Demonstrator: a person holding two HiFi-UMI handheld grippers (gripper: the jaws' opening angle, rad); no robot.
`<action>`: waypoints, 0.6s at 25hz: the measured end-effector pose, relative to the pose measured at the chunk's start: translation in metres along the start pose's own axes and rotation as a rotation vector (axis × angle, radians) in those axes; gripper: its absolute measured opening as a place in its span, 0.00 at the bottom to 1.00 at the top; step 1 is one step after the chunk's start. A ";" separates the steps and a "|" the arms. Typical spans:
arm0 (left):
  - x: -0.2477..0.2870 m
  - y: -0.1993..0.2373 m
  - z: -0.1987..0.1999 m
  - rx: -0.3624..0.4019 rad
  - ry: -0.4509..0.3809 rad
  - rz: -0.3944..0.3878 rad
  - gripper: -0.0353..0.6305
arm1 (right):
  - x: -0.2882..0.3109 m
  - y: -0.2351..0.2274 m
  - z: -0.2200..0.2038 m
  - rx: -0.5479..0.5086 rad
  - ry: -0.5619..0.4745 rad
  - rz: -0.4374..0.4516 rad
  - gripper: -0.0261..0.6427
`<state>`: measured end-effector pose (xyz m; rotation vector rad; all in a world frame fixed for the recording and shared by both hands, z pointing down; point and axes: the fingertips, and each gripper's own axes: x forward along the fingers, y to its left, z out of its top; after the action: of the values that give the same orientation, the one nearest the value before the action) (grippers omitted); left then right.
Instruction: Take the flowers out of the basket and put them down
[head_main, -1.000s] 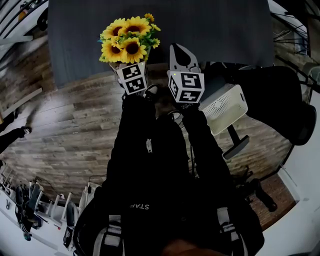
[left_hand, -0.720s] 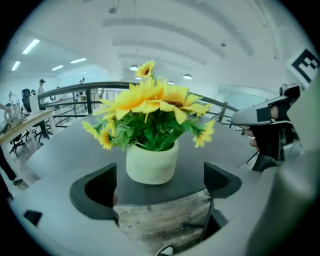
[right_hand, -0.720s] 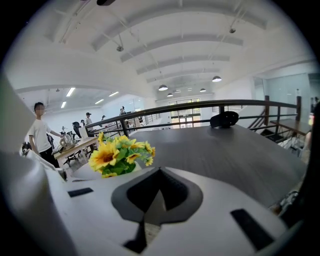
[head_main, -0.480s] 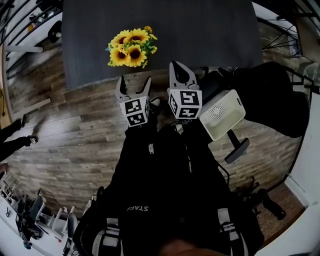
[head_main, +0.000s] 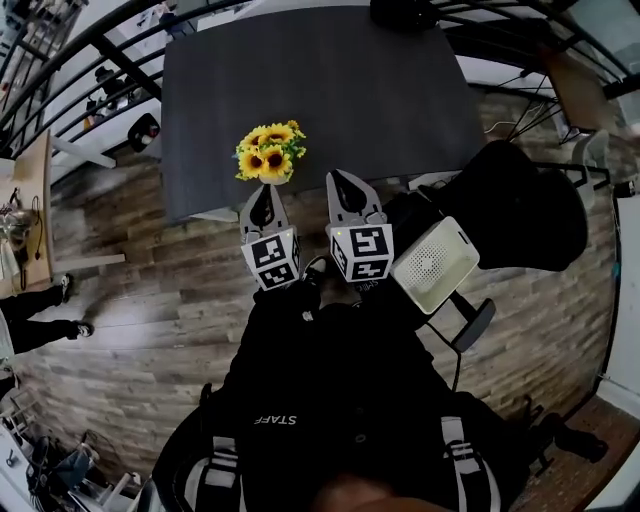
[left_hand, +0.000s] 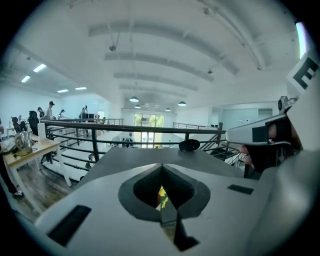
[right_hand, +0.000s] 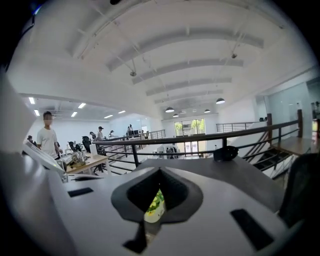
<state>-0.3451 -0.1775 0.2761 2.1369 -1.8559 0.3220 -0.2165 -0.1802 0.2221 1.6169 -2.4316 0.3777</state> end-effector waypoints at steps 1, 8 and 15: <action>-0.004 -0.002 0.009 0.001 -0.001 -0.004 0.06 | -0.005 0.003 0.010 -0.005 -0.018 0.005 0.06; -0.037 -0.022 0.083 -0.028 -0.089 -0.038 0.06 | -0.040 0.023 0.069 -0.047 -0.116 0.031 0.06; -0.063 -0.056 0.158 0.029 -0.202 -0.119 0.05 | -0.061 0.023 0.126 -0.076 -0.225 0.051 0.06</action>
<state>-0.3023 -0.1695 0.1030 2.3641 -1.8265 0.1100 -0.2173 -0.1586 0.0823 1.6488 -2.6182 0.1138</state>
